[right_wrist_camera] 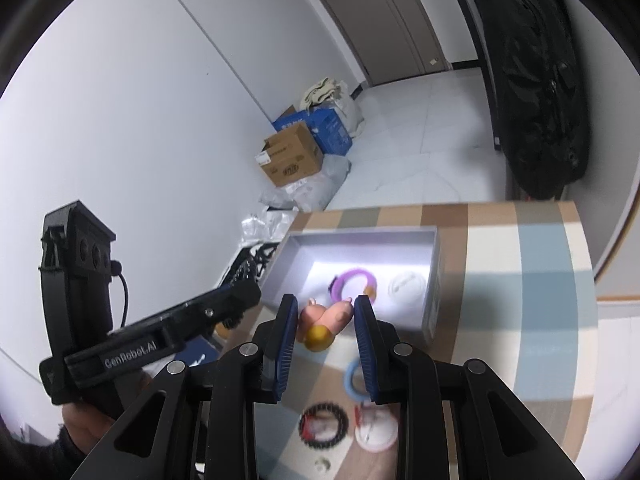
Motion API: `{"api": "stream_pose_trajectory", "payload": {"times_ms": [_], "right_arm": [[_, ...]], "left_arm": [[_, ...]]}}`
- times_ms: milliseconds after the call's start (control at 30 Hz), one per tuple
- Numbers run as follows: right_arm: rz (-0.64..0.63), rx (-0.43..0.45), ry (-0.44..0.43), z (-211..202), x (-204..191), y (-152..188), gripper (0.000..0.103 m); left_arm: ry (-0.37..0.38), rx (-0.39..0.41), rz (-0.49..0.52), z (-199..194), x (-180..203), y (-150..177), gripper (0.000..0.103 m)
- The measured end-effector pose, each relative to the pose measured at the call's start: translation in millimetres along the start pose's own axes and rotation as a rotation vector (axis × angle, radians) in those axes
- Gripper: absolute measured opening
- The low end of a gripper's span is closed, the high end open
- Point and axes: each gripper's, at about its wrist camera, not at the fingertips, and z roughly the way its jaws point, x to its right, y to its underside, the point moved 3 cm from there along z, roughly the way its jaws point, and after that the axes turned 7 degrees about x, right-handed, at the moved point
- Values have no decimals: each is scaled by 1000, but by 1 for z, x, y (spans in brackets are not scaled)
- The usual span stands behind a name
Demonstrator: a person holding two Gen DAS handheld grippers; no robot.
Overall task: Organize jewelry
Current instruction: 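Carry bracelet and figurine into the silver box and open both grippers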
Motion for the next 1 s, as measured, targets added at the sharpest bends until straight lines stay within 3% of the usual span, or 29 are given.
{"api": "stream_pose_trajectory", "payload": {"times_ms": [567, 1000], "right_arm": [[14, -52, 7, 60, 26, -44, 28], [111, -105, 35, 83, 58, -38, 28]], "left_arm": [[3, -88, -10, 54, -16, -23, 44], [-10, -145, 1, 78, -14, -17, 44]]}}
